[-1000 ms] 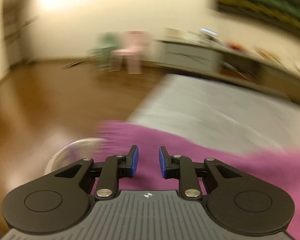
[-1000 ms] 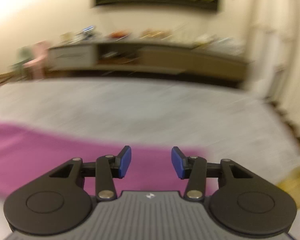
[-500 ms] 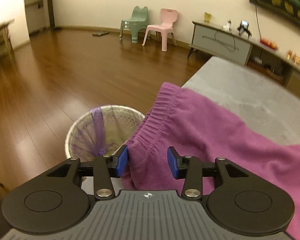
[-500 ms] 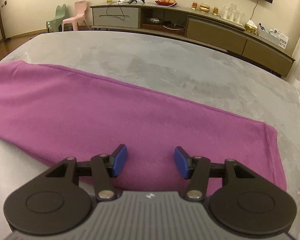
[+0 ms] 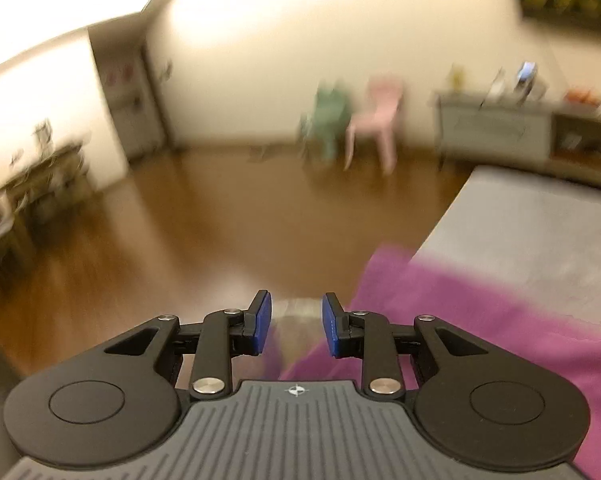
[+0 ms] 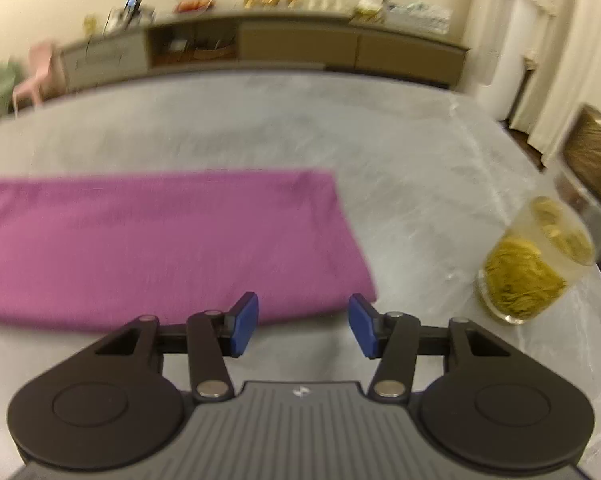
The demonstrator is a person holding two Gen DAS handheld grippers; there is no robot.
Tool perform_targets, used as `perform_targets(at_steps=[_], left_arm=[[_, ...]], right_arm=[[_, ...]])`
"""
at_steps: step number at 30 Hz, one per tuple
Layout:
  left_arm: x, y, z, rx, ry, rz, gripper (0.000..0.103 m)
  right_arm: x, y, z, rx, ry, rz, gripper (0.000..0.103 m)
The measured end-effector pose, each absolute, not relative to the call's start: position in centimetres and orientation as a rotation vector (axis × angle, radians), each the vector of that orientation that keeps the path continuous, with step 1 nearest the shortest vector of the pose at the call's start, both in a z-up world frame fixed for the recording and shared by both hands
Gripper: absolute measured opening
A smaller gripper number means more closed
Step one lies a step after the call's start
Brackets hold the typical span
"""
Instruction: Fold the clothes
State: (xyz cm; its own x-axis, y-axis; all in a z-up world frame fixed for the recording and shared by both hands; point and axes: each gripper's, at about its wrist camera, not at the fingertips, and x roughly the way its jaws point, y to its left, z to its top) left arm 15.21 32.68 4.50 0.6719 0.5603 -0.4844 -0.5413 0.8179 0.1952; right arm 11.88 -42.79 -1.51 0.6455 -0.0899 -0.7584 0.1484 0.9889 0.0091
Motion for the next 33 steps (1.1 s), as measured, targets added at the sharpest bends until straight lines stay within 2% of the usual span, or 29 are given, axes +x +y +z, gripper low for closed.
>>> perform_targets(at_steps=[2,5,9,10,12,14,15,19,22,24,27,33], left_arm=[[14.5,29.9,5.3,0.002,0.526,0.441,0.03],[16.2,26.0,3.0,-0.015,0.661,0.182,0.03],[19.0,24.0,-0.2,0.133,0.77,0.182,0.031],[19.1,24.2,-0.4,0.147,0.773,0.205,0.036],[19.5,24.6,-0.6,0.174,0.777,0.251,0.036],[19.1,24.4,0.3,0.137,0.753,0.233,0.035],[18.7,23.7,0.8,0.103,0.735,0.18,0.035],[19.0,18.9,1.4,0.112,0.697,-0.004,0.035],[21.6,16.7,-0.5,0.164,0.726,0.011,0.035],[23.2,17.5,-1.5,0.098,0.729,0.034,0.035],[24.7,18.7,-1.9,0.035,0.747,0.034,0.035],[23.4,21.9,-0.6,-0.183,0.756,0.05,0.035]], right_arm=[[12.3,-42.6,-1.7,0.096,0.842,-0.105,0.051],[13.5,-41.8,-2.9,0.104,0.87,-0.061,0.049],[14.2,-41.4,-3.6,0.03,0.89,-0.08,0.049],[14.0,-41.4,-3.6,0.017,0.891,-0.102,0.049],[13.8,-40.8,-3.4,-0.046,0.888,-0.162,0.053],[13.7,-40.4,-3.2,-0.073,0.88,-0.201,0.048],[13.7,-40.0,-3.0,-0.084,0.863,-0.198,0.039],[14.2,-37.1,-1.9,-0.094,0.769,-0.083,0.038],[15.9,-34.9,-2.4,-0.097,0.784,0.009,0.038],[17.3,-34.6,-3.3,-0.118,0.826,-0.005,0.038],[18.3,-36.3,-3.8,-0.083,0.832,-0.065,0.052],[17.8,-38.1,-4.1,-0.027,0.839,-0.101,0.054]])
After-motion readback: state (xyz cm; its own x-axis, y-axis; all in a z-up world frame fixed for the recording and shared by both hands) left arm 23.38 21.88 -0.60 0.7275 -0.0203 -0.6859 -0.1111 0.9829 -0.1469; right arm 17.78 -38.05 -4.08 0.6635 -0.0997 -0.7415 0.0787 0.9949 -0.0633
